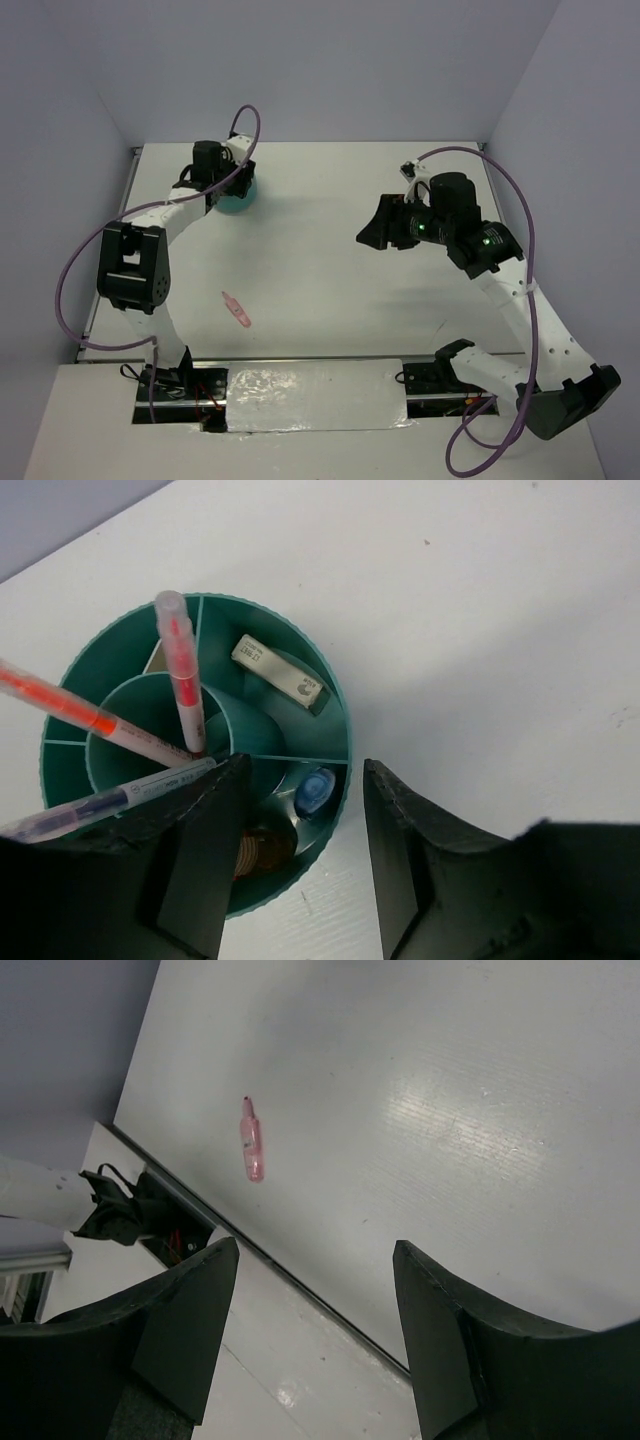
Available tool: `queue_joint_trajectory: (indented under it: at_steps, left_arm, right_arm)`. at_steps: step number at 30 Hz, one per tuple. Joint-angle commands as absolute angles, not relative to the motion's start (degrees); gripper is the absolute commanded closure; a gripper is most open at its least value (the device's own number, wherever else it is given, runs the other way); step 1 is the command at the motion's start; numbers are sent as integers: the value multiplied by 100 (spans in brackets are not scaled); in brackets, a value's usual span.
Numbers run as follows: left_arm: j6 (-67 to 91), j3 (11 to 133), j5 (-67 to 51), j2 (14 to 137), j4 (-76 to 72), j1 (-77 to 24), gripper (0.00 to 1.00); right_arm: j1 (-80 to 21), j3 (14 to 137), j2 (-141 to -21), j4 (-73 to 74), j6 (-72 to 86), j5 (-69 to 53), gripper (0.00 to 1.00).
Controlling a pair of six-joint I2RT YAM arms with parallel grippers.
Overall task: Sort the stationery into containers
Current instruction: Place the pen in the storage box, then pick up the pen from the center of the board.
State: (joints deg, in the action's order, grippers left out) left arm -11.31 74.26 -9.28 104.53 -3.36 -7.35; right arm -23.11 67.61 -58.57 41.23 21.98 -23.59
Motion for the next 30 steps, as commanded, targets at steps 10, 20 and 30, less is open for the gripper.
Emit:
queue_joint_trajectory:
  at_steps: [10, 20, 30]
  left_arm:
    - [585, 8358, -362, 8686, 305, -694, 1]
    - [3708, 8098, 720, 7252, 3988, -80, 1]
    - [3410, 7119, 791, 6047, 4535, 211, 1]
  right_arm:
    - [-4066, 6952, -7232, 3463, 1828, -1249, 28]
    - [-6158, 9051, -10676, 3506, 2074, -9, 27]
    - [-6855, 10888, -12742, 3919, 2145, -27, 28]
